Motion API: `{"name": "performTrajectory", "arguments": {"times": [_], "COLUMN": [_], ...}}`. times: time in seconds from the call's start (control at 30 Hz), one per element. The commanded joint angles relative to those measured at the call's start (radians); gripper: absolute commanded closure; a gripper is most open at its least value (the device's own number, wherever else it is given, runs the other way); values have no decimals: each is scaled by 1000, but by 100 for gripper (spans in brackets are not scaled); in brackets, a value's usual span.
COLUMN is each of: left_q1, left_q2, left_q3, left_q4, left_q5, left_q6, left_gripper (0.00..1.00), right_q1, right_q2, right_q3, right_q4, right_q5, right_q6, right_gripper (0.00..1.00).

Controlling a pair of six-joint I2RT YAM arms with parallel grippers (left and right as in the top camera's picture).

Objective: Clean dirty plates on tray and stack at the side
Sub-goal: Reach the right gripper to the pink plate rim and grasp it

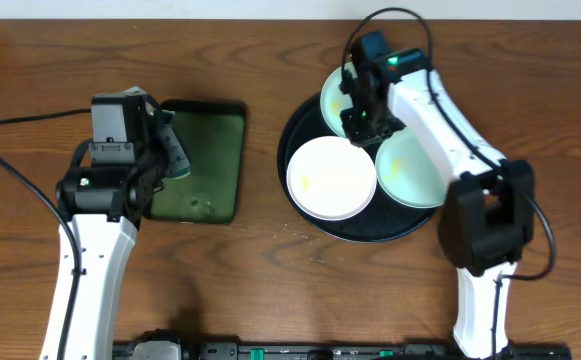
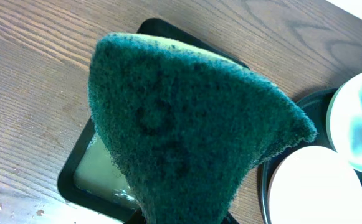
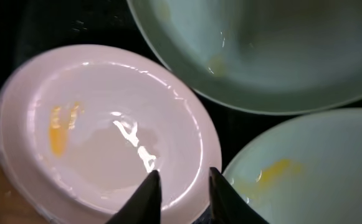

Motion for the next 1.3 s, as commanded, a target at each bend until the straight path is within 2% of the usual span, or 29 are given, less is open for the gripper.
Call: {"name": "performTrajectory", "arguments": {"times": [0.0,0.1,0.17,0.4,0.67,0.97,1.27], "left_q1": [0,0,0,0,0,0,-1], "left_q2": [16,27,32,36,37,38,84], "left_q3": [10,10,10,10,10,10,3], "left_q4": [3,4,4,4,3,-2,31], "left_q5": [6,6,6,6,6,7,10], "left_q6": [-6,-6,-6,-6,-6,-6,-17], "left_gripper": [92,92,92,92,92,92,92], "right_q1": [6,3,2,2,2,2,2], "right_q2": [39,53,54,55,55,80,80], "right_q3": [16,6,-13,-102,-118,-157,-187], "right_q4": [5,8,20,95,129,152,178], "right_q5": [58,78,82,82,82,82,71], "right_q6": [-11,-10,-10,-39,-56,-56,-55], "right_gripper": [71,68,59,60,69,71,86]}}
